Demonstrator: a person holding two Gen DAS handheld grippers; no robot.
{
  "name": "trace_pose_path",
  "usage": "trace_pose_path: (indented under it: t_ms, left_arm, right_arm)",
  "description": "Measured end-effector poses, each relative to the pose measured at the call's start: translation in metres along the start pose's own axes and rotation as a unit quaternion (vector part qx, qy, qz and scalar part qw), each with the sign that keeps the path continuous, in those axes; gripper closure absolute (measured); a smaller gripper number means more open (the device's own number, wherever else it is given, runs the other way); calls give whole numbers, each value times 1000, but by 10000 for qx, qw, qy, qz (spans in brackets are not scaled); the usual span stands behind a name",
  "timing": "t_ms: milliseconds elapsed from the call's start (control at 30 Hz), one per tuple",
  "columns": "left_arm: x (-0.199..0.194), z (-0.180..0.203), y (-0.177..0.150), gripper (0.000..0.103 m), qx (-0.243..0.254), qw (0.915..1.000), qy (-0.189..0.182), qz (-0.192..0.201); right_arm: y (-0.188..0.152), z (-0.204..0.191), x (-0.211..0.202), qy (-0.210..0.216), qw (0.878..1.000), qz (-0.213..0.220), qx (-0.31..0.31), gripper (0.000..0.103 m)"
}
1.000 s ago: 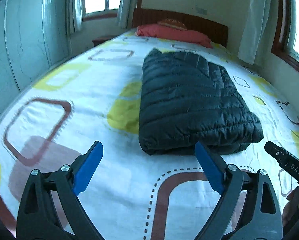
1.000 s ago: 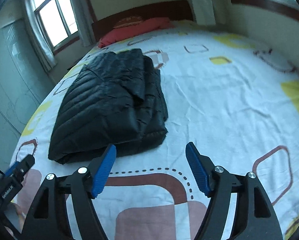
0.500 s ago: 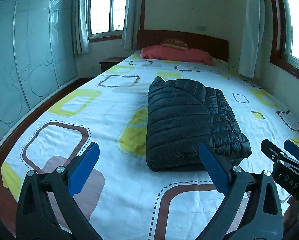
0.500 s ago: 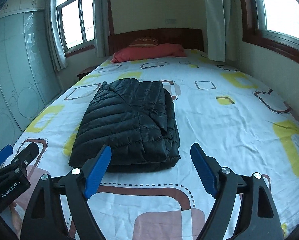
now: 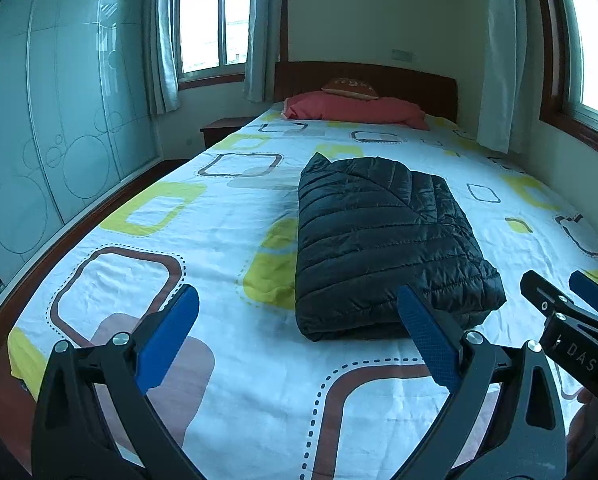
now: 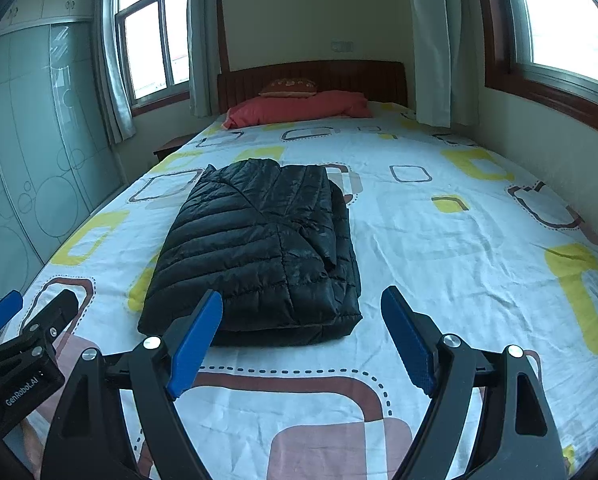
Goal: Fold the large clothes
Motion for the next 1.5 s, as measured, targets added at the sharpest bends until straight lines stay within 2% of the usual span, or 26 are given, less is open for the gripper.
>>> trace_pose_path:
  t_ms: [300, 700, 1500]
  left_arm:
    - [-1, -3, 0, 4, -32, 9999, 106, 32]
    - [1, 0, -7, 4, 21, 9999, 81, -71]
    - [-1, 3, -9, 4, 79, 9999, 83, -16]
  right_arm:
    - [0, -3, 0, -12, 10000, 33, -21, 23]
    - [-2, -7, 1, -13, 10000, 7, -38, 23]
    - [-6, -14, 0, 19, 10000, 21, -81, 23]
Point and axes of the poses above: each gripper's, at about its wrist camera, not at the fingertips, and x roughly the way its jaws point, z to its right, y to its top, the point moved 7 cm from there along x, roughly the way its jaws point, and after that the axes turned 8 degrees about z, right-handed, at the moved point
